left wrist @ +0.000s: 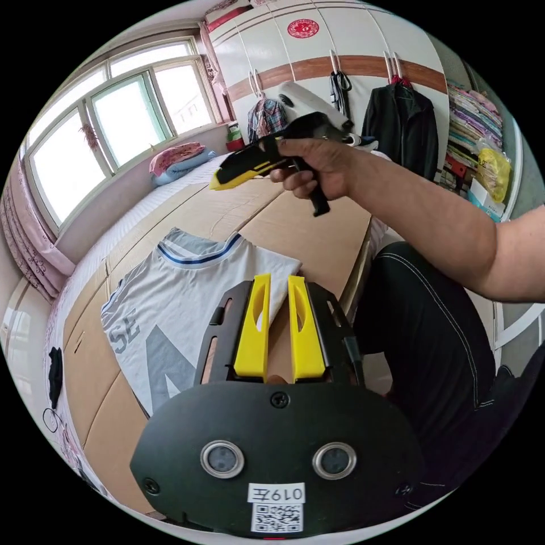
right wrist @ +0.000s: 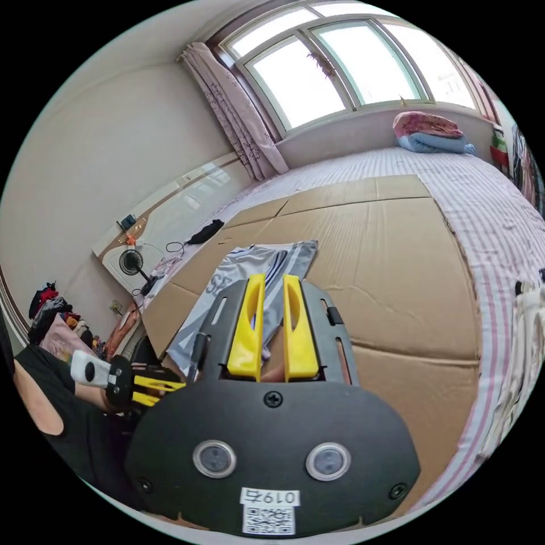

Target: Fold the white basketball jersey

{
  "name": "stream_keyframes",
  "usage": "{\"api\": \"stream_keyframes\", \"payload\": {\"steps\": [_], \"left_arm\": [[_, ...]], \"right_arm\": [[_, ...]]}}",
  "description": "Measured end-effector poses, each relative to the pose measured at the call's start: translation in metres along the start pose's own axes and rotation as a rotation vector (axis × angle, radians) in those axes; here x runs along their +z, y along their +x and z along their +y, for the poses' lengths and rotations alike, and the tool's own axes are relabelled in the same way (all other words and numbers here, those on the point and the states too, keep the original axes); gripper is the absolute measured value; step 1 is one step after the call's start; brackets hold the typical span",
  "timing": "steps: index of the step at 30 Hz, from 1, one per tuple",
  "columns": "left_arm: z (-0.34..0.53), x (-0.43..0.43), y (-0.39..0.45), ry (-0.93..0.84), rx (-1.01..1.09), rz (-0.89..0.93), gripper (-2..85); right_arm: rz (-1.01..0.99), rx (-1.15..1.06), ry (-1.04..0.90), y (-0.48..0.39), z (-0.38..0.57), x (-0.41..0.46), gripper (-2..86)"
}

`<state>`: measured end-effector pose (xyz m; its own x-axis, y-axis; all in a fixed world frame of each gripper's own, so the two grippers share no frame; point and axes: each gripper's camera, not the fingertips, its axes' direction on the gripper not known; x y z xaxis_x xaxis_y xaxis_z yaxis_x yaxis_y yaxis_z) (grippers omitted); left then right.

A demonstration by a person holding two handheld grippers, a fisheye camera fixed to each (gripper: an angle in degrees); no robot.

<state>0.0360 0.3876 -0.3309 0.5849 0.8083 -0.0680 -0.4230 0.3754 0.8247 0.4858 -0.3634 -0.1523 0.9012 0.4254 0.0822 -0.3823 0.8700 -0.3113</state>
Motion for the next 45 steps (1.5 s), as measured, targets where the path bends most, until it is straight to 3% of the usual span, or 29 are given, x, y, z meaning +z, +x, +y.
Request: {"api": "stream_keyframes", "payload": {"steps": [8, 17, 26, 32, 45], "left_arm": [[-0.018, 0.007, 0.051, -0.103, 0.314, -0.240, 7.0], [-0.039, 0.016, 0.041, -0.118, 0.265, -0.200, 5.6], [-0.038, 0.006, -0.012, -0.031, -0.021, -0.081, 1.7], [-0.042, 0.013, -0.014, -0.053, 0.016, -0.026, 1.2], [-0.048, 0.025, -0.017, -0.081, 0.036, -0.124, 1.2]], "right_arm": [[0.011, 0.052, -0.132, 0.011, -0.104, 0.090, 1.4], [-0.038, 0.082, -0.245, 0.018, -0.130, 0.145, 4.1], [-0.020, 0.083, -0.299, 0.027, -0.180, 0.174, 6.2], [-0.013, 0.088, -0.300, 0.034, -0.204, 0.187, 6.9], [-0.025, 0.139, -0.209, 0.075, -0.257, 0.214, 6.2]]}}
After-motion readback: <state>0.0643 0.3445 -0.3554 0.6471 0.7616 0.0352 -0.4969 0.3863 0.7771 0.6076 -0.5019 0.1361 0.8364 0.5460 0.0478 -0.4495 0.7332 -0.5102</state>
